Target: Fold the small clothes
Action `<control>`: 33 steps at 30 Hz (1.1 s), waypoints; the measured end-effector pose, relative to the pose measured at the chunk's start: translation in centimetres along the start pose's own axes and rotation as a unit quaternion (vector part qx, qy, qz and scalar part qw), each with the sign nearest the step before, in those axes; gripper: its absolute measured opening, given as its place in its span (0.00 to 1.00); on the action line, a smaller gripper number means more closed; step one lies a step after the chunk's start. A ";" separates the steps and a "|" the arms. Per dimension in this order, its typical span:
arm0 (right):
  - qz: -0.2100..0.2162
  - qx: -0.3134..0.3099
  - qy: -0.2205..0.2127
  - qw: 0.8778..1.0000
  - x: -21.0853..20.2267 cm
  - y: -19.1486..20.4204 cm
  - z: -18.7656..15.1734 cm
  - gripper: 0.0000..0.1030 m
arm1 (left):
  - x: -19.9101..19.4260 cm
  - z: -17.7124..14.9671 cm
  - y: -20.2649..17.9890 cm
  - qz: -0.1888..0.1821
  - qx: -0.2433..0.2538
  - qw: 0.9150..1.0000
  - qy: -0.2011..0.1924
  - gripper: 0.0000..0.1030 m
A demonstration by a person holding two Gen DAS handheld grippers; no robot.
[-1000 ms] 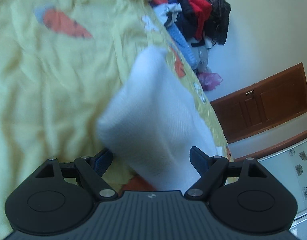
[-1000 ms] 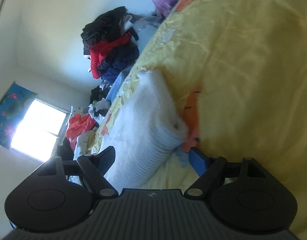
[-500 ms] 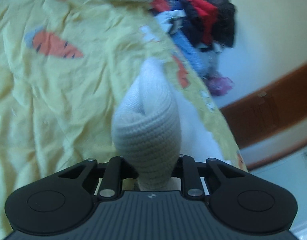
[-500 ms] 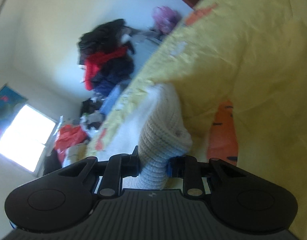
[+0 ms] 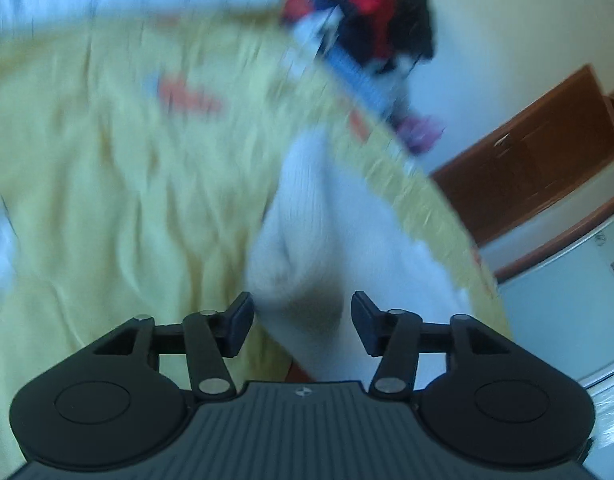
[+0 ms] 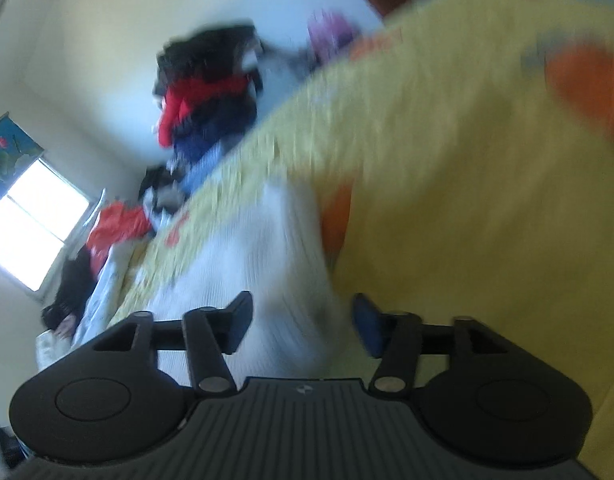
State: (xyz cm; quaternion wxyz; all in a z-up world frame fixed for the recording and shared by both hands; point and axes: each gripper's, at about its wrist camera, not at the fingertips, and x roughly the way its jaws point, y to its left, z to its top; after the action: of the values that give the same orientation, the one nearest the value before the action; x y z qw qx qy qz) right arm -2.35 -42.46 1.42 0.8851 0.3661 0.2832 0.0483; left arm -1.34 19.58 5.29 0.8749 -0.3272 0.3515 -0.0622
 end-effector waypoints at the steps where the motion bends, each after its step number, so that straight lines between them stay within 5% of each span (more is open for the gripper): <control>1: -0.008 -0.024 -0.012 1.000 0.0 0.5 0.9 0.59 | -1.0 0.4 -0.5 0.008 0.018 0.999 -0.030 0.69; 2: -0.018 -0.043 -0.015 0.999 0.3 1.1 1.9 0.59 | -1.6 0.9 -1.0 0.021 0.030 0.998 -0.056 0.82; 4: -0.023 -0.077 -0.004 0.997 2.2 2.1 3.7 0.62 | -1.2 1.5 -2.1 0.039 0.053 0.994 -0.084 0.84; 10: -0.041 -0.135 0.071 0.987 8.2 4.4 4.3 0.64 | 5.6 -0.6 -5.4 0.139 0.170 0.975 -0.022 0.83; 11: -0.044 -0.152 0.077 0.984 8.6 4.7 3.7 0.56 | 6.0 -1.5 -5.5 0.153 0.192 0.969 -0.017 0.68; 12: -0.050 -0.176 0.077 0.980 8.9 5.0 2.9 0.49 | 6.5 -2.3 -5.7 0.166 0.214 0.963 -0.008 0.38; 13: -0.048 -0.196 0.072 0.977 8.8 5.2 2.3 0.44 | 6.8 -2.8 -5.6 0.169 0.224 0.960 0.002 0.34; 14: -0.037 -0.205 0.070 0.976 8.5 5.3 2.0 0.21 | 6.5 -3.0 -5.3 0.169 0.223 0.960 -0.004 0.28; 18: 0.011 -0.183 0.051 0.982 5.5 6.0 3.0 0.18 | 3.9 -1.8 -4.8 0.124 0.190 0.974 -0.009 0.21; 21: -0.007 -0.206 0.048 0.977 5.2 5.8 2.6 0.18 | 4.4 -2.1 -4.0 0.136 0.189 0.972 0.014 0.21; 22: -0.026 -0.215 0.063 0.974 6.2 5.2 2.3 0.19 | 5.0 -2.5 -3.7 0.139 0.191 0.972 0.021 0.23; 25: -0.051 -0.212 0.053 0.975 6.6 4.4 1.7 0.44 | 4.1 -2.9 -4.7 0.152 0.211 0.966 0.003 0.38; 27: -0.056 -0.191 0.033 0.979 5.4 4.6 2.5 0.66 | 2.4 -2.5 -5.5 0.166 0.224 0.960 -0.011 0.75; 30: -0.062 -0.212 -0.033 0.975 3.5 5.7 3.6 0.68 | -1.3 -2.4 -7.2 0.182 0.270 0.937 -0.126 0.83; 33: -0.051 -0.247 -0.027 0.967 4.7 7.8 4.3 0.68 | -0.8 -1.3 -9.9 0.176 0.301 0.924 -0.156 0.87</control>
State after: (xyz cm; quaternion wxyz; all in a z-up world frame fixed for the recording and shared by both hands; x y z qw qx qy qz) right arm 4.76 -38.10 6.93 0.9567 0.1226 0.2567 0.0610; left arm -1.57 11.48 11.12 0.9729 0.0135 0.2271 0.0418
